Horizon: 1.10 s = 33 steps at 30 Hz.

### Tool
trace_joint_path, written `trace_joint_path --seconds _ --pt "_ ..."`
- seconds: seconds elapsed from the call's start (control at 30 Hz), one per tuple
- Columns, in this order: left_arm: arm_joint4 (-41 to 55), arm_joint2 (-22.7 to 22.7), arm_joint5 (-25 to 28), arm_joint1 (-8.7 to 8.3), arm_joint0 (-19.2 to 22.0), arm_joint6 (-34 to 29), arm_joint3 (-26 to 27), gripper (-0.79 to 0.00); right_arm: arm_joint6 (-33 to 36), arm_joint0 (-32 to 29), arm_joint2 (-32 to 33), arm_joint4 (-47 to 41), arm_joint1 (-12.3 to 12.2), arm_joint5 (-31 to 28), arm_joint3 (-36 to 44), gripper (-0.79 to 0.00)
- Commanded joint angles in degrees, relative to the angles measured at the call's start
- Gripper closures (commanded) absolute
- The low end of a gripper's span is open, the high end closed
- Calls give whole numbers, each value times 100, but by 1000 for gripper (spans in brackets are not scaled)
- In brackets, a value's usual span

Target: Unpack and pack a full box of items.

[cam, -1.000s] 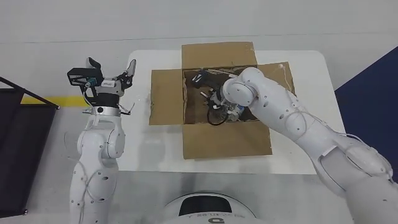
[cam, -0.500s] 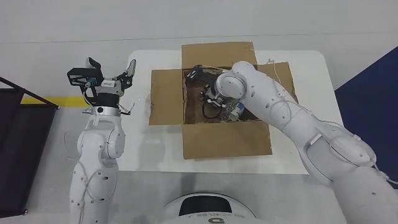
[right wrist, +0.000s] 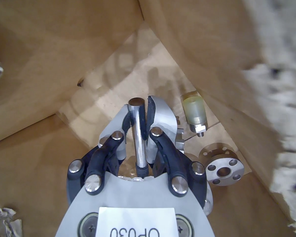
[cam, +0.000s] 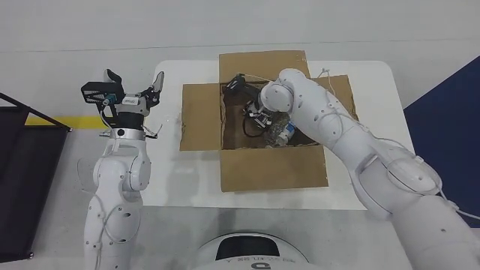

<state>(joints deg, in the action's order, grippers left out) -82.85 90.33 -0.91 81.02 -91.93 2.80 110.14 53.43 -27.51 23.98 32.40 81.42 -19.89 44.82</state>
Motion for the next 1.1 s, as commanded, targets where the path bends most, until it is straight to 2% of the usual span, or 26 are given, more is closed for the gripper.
trace_joint_path --seconds 0.0,0.2,0.4,0.53,0.6,0.73,0.83,1.07 --pt "0 0 0 0 0 0 0 -785 6 18 126 -116 -37 -107 -18 0" --pt "0 0 0 0 0 0 0 -785 73 -111 703 -411 -354 -476 396 0" --pt "0 0 0 0 0 0 0 -785 299 -829 1841 -525 -1018 -691 1874 0" --pt "0 0 0 0 0 0 0 -785 510 -1857 3132 -665 -1550 -833 3474 0" --pt "0 0 0 0 0 0 0 -785 344 -2533 4028 -621 -1796 -800 4353 0" --pt "0 0 0 0 0 0 0 -785 44 -4043 5802 -1289 -2126 -1266 5691 0" --pt "0 0 0 0 0 0 0 -785 -60 -4841 6782 -1904 -2249 -1624 6095 0" --pt "0 0 0 0 0 0 0 -785 -293 -5984 8250 -3153 -2371 -2166 6218 0"
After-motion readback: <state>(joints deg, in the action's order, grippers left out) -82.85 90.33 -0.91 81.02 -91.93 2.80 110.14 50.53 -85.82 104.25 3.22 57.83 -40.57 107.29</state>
